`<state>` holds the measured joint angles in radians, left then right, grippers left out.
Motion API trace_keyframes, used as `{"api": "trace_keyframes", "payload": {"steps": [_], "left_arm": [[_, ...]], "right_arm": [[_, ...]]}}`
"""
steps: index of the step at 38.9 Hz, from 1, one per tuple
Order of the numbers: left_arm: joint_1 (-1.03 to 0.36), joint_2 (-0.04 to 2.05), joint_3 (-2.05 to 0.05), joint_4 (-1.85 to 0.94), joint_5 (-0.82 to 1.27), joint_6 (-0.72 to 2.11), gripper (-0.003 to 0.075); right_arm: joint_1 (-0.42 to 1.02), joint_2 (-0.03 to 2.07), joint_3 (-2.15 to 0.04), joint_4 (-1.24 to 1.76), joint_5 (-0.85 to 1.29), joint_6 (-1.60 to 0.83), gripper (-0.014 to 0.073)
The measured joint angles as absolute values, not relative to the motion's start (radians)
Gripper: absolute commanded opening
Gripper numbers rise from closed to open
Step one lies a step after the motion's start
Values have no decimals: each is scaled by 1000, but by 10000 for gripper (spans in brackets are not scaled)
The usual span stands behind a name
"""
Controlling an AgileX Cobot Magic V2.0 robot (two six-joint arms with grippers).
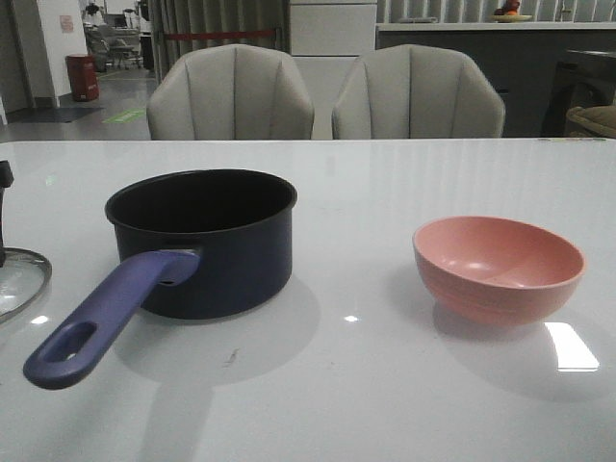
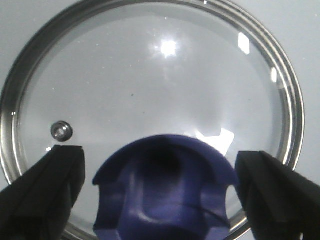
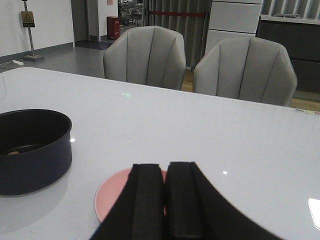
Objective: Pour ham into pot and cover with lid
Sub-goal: 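Lower the left gripper onto the purple lid knob and close, then lift the glass lid off the table with the left gripper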
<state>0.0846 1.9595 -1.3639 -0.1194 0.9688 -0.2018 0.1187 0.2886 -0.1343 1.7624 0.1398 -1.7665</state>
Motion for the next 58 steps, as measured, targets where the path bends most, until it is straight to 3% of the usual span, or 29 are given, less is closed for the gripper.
{"api": "trace_keyframes", "payload": {"steps": [13, 16, 25, 30, 58], "left_arm": [[85, 1969, -1368, -102, 960, -202, 613], [85, 1971, -1368, -101, 960, -202, 568], [83, 1973, -1381, -103, 960, -202, 332], [83, 1973, -1383, -105, 960, -206, 259], [83, 1984, -1419, -109, 992, -201, 256]], "right_arm": [[119, 289, -134, 1762, 140, -1766, 148], [119, 289, -134, 1762, 140, -1766, 148], [119, 289, -134, 1762, 140, -1766, 148], [119, 289, -134, 1762, 140, -1766, 148], [119, 289, -134, 1762, 140, -1766, 148]]}}
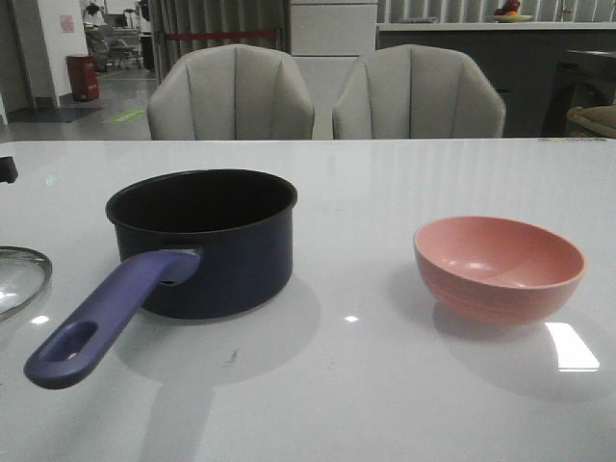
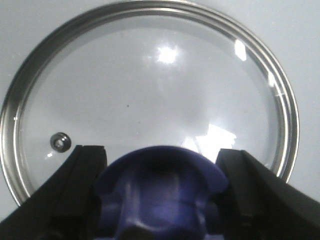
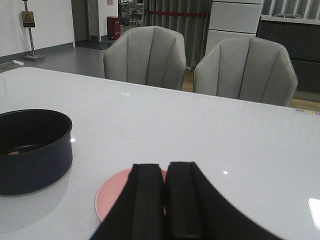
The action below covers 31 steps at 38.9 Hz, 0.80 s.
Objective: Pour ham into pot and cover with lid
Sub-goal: 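Lift the glass lid off the table with the left gripper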
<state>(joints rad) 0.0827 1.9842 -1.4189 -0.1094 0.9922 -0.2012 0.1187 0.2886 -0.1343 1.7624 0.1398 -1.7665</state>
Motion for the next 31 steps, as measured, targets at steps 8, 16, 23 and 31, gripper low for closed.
{"api": "trace_keyframes", "payload": {"steps": [8, 16, 23, 31], "left_arm": [[83, 1986, -1459, -107, 1036, -197, 256], [83, 2011, -1460, -103, 1066, -183, 256], [79, 2015, -1470, -103, 1069, -154, 256], [75, 2017, -1512, -100, 1096, -148, 256]], "right_arm": [[119, 289, -134, 1762, 140, -1766, 148], [119, 289, -134, 1762, 140, -1766, 148], [119, 289, -134, 1762, 140, -1766, 148], [119, 289, -134, 1762, 140, -1766, 148]]}}
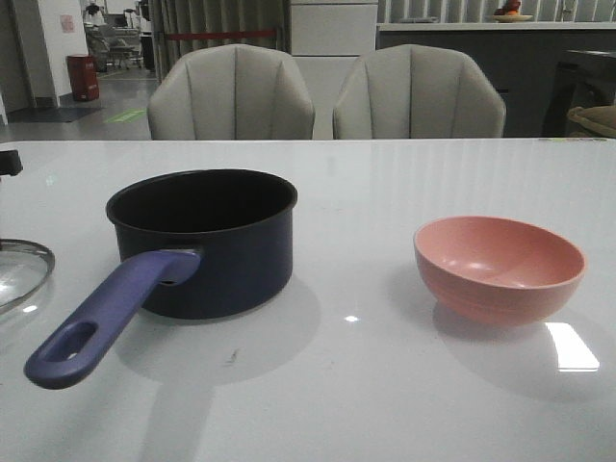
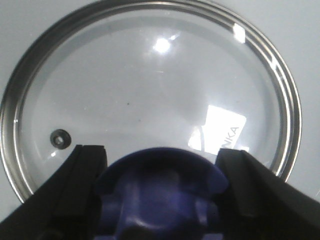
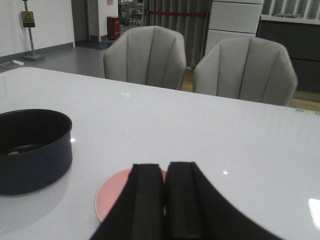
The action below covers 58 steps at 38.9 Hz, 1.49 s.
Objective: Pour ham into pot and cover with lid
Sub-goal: 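Lift the glass lid off the table with the left gripper, then carry the glass lid over the saucepan with the left gripper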
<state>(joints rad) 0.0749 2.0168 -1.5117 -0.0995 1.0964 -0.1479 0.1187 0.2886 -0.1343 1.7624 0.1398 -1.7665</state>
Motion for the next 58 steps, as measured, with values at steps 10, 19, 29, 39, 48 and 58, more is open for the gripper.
{"api": "trace_keyframes", "payload": {"steps": [10, 19, 29, 39, 48, 58], "left_arm": [[73, 1992, -1589, -98, 1131, -137, 256], [35, 1979, -1682, -88, 1194, -96, 256], [-56, 1979, -1858, -88, 1238, -68, 256], [-169, 1976, -1962, -85, 1247, -62, 256], [-301, 1976, -1964, -85, 1253, -43, 256], [-411, 1979, -1965, -89, 1256, -21, 256]], "right_arm": [[119, 289, -134, 1762, 140, -1766, 148], [119, 289, -134, 1762, 140, -1766, 148], [119, 289, -134, 1762, 140, -1766, 148], [119, 289, -134, 1762, 140, -1766, 148], [119, 289, -134, 1762, 140, -1766, 148], [119, 289, -134, 1762, 140, -1766, 148]]}}
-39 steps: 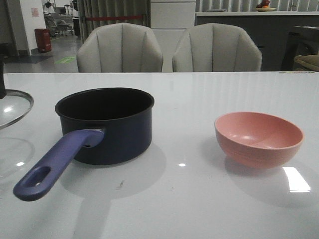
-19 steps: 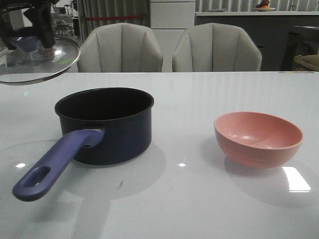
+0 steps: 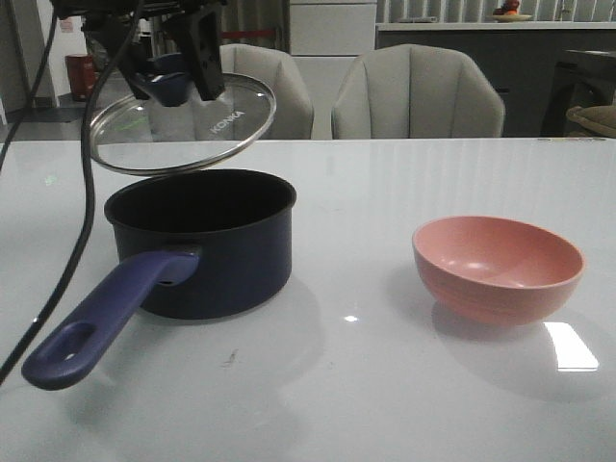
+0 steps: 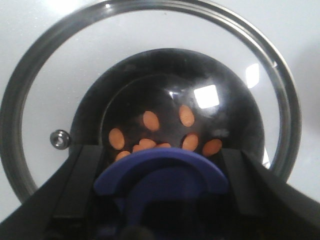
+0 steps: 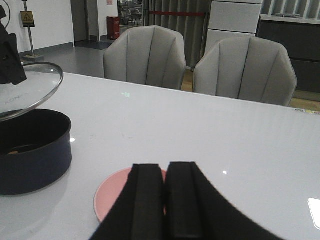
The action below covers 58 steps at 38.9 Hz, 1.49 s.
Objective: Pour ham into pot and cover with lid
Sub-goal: 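Carry the glass lid over the saucepan with the left gripper, then lower the lid onto the saucepan rim and open the left gripper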
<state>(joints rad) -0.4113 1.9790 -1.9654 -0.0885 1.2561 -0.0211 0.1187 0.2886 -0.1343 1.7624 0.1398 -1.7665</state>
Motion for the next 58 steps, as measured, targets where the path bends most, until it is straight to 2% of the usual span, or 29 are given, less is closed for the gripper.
{"api": "trace_keyframes", "payload": {"steps": [11, 51, 58], "left_arm": [[-455, 2033, -1965, -110, 1256, -16, 256], [-458, 2035, -1908, -50, 1250, -15, 274], [-458, 2035, -1908, -50, 1250, -15, 353]], "right_arm": [[119, 289, -134, 1762, 140, -1766, 148], [119, 289, -134, 1762, 140, -1766, 148], [119, 289, -134, 1762, 140, -1766, 148]]}}
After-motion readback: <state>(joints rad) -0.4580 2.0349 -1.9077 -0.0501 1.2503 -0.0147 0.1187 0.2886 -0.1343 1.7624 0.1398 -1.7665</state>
